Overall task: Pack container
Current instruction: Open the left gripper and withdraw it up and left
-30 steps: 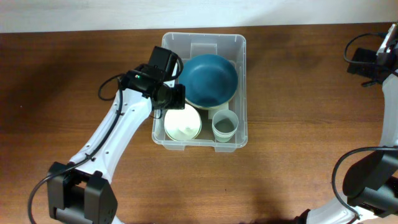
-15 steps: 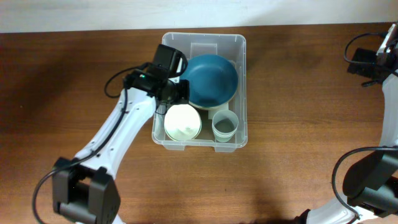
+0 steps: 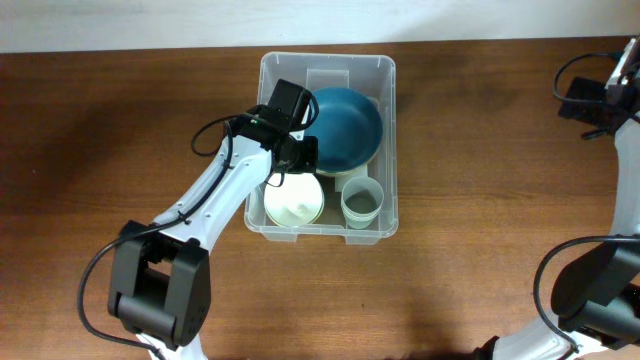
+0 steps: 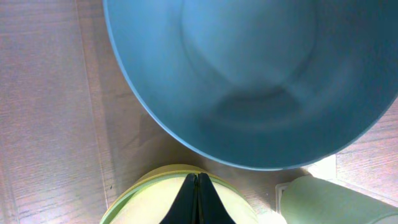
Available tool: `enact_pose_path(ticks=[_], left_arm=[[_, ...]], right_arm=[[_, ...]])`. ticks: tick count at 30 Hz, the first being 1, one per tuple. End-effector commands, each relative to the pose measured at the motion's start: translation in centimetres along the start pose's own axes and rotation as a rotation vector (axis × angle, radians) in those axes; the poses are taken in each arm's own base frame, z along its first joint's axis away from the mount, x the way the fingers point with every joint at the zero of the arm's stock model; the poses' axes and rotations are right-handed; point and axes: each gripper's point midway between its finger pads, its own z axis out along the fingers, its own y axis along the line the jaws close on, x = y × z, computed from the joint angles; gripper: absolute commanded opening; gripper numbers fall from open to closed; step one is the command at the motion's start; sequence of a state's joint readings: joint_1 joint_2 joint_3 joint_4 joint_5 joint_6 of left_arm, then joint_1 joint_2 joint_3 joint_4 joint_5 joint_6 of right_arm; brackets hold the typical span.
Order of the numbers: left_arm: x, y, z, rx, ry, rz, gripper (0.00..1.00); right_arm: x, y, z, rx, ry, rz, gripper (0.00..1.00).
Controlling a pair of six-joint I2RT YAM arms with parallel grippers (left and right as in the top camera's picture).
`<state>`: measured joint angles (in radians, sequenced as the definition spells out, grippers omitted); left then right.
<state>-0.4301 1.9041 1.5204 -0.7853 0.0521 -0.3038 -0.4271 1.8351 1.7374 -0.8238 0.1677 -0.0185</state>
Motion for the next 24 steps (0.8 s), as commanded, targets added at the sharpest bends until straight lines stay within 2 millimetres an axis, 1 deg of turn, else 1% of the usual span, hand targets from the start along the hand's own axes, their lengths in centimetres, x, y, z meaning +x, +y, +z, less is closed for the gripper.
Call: enact_pose_path(ticks=[1, 6, 9, 12, 15, 18, 20, 22, 24], left_arm=[[-0.4, -0.6, 0.2, 0.015, -0.005, 0.011, 0.00], [-0.2, -0.5, 0.6, 0.012, 0.005, 0.011, 0.01], [0.3, -0.3, 1.8, 0.004, 0.032, 0.009, 0.01], [1.0, 0.0, 3.3, -0.008, 0.070, 0.012, 0.01], [0.9, 0.2, 3.7, -0.011, 0.066, 0.067, 0.01], [-0.7, 0.2, 2.4, -0.024, 0.014, 0.071, 0.01], [-2.2, 0.0, 0.8, -0.027, -0.041, 0.074, 0.01], [-3.8, -0.2, -1.4, -0.037, -0.107, 0.076, 0.01], [-5.4, 0.0, -3.9, -0.059, -0.182, 0.074, 0.01]], right_arm=[[-1.0, -0.5, -1.3, 0.005, -0.038, 0.023, 0.99], [-1.0, -0.5, -1.3, 0.005, -0.038, 0.023, 0.99], [-1.0, -0.5, -1.3, 0.005, -0.038, 0.023, 0.99], [-1.0, -0.5, -1.3, 0.005, -0.038, 0.023, 0.99], [-1.0, -0.5, -1.3, 0.005, -0.038, 0.023, 0.99], [-1.0, -0.5, -1.3, 0.005, -0.038, 0.023, 0.99], [-1.0, -0.5, -1.3, 0.005, -0.038, 0.023, 0.99], [-1.0, -0.5, -1.3, 0.005, -0.038, 0.023, 0.99], [-1.0, -0.5, -1.3, 0.005, -0.038, 0.023, 0.99]])
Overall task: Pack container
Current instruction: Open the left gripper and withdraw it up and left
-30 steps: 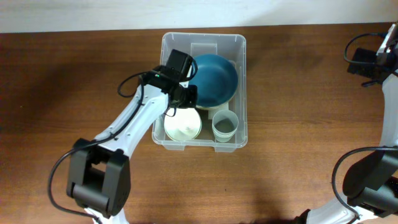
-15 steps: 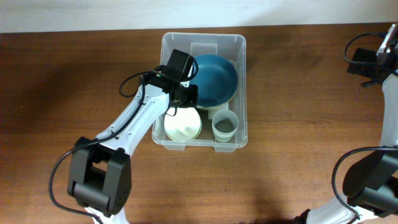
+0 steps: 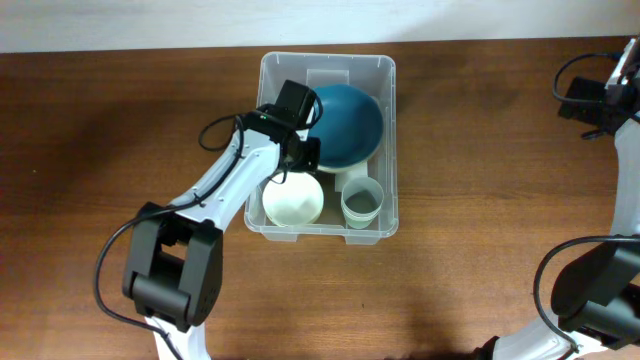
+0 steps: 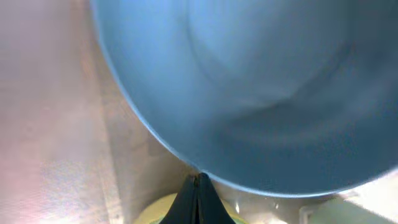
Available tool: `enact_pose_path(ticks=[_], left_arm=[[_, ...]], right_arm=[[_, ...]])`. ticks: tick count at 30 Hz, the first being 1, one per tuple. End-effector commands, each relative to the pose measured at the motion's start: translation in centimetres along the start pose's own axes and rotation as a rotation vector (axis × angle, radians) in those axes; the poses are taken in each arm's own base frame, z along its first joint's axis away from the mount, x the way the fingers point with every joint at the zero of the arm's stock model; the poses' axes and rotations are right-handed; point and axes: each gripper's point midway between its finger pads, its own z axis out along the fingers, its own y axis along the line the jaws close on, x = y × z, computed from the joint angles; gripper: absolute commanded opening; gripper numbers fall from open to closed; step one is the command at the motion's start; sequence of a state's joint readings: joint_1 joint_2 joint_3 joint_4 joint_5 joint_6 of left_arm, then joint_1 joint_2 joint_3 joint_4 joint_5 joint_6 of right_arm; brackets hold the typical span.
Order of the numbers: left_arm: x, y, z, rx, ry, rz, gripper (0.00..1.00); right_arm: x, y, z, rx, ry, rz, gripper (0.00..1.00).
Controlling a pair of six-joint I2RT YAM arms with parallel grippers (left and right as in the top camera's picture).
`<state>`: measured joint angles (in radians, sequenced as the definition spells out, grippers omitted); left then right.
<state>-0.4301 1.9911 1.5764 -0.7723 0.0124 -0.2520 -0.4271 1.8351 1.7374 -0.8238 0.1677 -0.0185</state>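
Note:
A clear plastic container (image 3: 390, 150) stands at the table's middle. Inside it are a large blue bowl (image 3: 350, 125) at the far end, a pale yellow bowl (image 3: 293, 202) at the near left and a pale green cup (image 3: 361, 204) at the near right. My left gripper (image 3: 305, 158) is inside the container, between the two bowls. In the left wrist view its shut fingertips (image 4: 199, 180) meet the blue bowl's (image 4: 261, 81) rim, with the yellow bowl (image 4: 158, 210) below them. Nothing sits between the fingers. My right arm (image 3: 600, 100) stays at the far right edge.
Brown wooden table (image 3: 120, 130) surrounds the container. The container walls stand close on the left gripper's left side. Cables run along both arms.
My left gripper has shifted a little toward the far end of the container. Its shut tips now reach the blue bowl's rim, and less of the yellow bowl shows. The right arm has not moved.

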Motion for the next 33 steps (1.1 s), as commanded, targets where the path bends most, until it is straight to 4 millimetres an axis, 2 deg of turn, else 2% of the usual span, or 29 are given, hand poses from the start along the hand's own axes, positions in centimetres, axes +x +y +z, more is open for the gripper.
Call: enact_pose_path(ticks=[1, 4, 8, 11, 13, 14, 18, 23, 24, 25, 26, 28, 33], left_arm=[[-4.9, 0.1, -7.3, -0.034, -0.218, 0.016, 0.01], [-5.8, 0.7, -10.2, -0.068, -0.290, 0.007, 0.00], [-5.6, 1.1, -11.7, -0.084, -0.302, 0.004, 0.01], [-5.5, 4.4, -12.4, -0.241, -0.316, -0.027, 0.01], [-5.7, 7.0, -13.1, -0.341, -0.331, -0.066, 0.10], [-5.9, 8.6, -13.5, -0.387, -0.339, -0.090, 0.11], [-6.0, 13.3, -14.2, -0.457, -0.344, -0.186, 0.14], [-5.5, 19.2, -15.1, -0.514, -0.352, -0.342, 0.40], [-5.3, 20.2, -15.3, -0.522, -0.352, -0.367, 0.50], [-5.1, 21.1, -15.5, -0.532, -0.351, -0.389, 0.70], [-5.0, 21.8, -15.6, -0.540, -0.351, -0.403, 0.98], [-4.7, 23.0, -15.9, -0.554, -0.348, -0.427, 1.00], [-4.4, 23.8, -16.0, -0.564, -0.347, -0.443, 1.00]], right_arm=[[-1.0, -0.5, -1.3, 0.005, -0.038, 0.023, 0.99], [-1.0, -0.5, -1.3, 0.005, -0.038, 0.023, 0.99], [-1.0, -0.5, -1.3, 0.005, -0.038, 0.023, 0.99], [-1.0, -0.5, -1.3, 0.005, -0.038, 0.023, 0.99], [-1.0, -0.5, -1.3, 0.005, -0.038, 0.023, 0.99], [-1.0, -0.5, -1.3, 0.005, -0.038, 0.023, 0.99], [-1.0, -0.5, -1.3, 0.005, -0.038, 0.023, 0.99], [-1.0, -0.5, -1.3, 0.005, -0.038, 0.023, 0.99], [-1.0, -0.5, -1.3, 0.005, -0.038, 0.023, 0.99], [-1.0, -0.5, -1.3, 0.005, -0.038, 0.023, 0.99], [-1.0, -0.5, -1.3, 0.005, -0.038, 0.023, 0.99], [-1.0, -0.5, -1.3, 0.005, -0.038, 0.023, 0.99], [-1.0, -0.5, -1.3, 0.005, -0.038, 0.023, 0.99]])
